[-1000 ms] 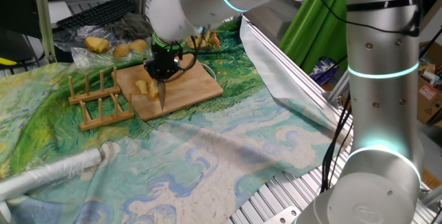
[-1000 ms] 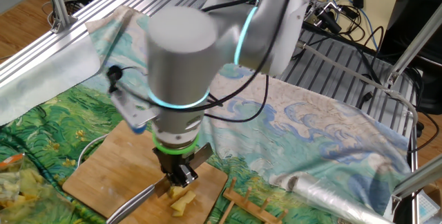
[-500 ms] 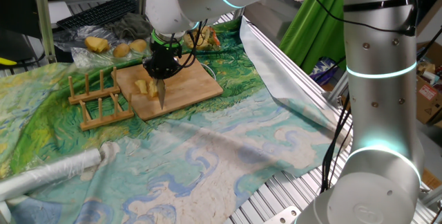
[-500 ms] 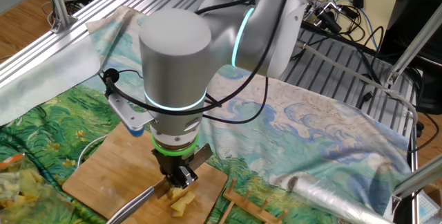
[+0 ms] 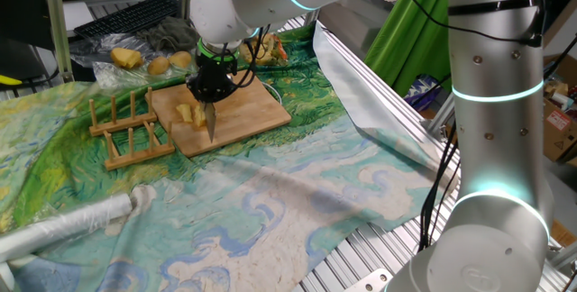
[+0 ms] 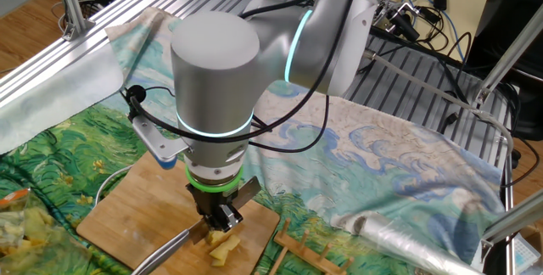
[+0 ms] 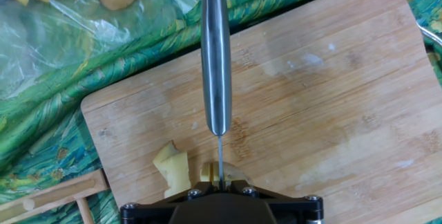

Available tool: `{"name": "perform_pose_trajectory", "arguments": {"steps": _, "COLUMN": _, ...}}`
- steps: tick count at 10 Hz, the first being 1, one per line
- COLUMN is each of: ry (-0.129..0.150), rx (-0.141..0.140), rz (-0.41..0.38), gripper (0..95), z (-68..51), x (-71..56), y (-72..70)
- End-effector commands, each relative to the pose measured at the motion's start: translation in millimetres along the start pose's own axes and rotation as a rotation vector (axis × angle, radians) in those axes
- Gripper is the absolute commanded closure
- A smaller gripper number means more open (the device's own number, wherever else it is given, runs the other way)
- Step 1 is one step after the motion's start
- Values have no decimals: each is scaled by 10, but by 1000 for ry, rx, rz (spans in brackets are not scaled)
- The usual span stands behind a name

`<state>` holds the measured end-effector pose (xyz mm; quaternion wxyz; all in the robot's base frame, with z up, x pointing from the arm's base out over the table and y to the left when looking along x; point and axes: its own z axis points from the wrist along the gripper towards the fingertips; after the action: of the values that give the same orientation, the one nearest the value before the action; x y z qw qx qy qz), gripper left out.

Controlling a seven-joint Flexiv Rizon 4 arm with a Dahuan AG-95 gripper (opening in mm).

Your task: Chop the potatoes

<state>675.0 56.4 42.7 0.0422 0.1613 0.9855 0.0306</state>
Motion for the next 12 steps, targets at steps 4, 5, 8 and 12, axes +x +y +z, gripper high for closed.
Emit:
{"name": "perform_pose_trajectory", "arguments": {"steps": 4, "ry": 2, "rx": 4, "rz": 2, "gripper": 950, "z": 491, "x": -1, "y": -2}}
{"name": "perform_pose_trajectory", "arguments": {"steps": 5, "ry": 2, "rx": 7, "rz": 3, "gripper": 950, "z": 490, "x": -1, "y": -2}}
{"name": "perform_pose_trajectory", "arguments": {"steps": 8, "ry": 8, "rx": 10, "rz": 3, "gripper": 950, "z": 475, "x": 1, "y": -3}}
{"name": "perform_pose_trajectory", "arguments": {"steps": 12, "ry": 20, "rx": 17, "rz": 8, "gripper": 760, "z": 418, "x": 7, "y": 3}}
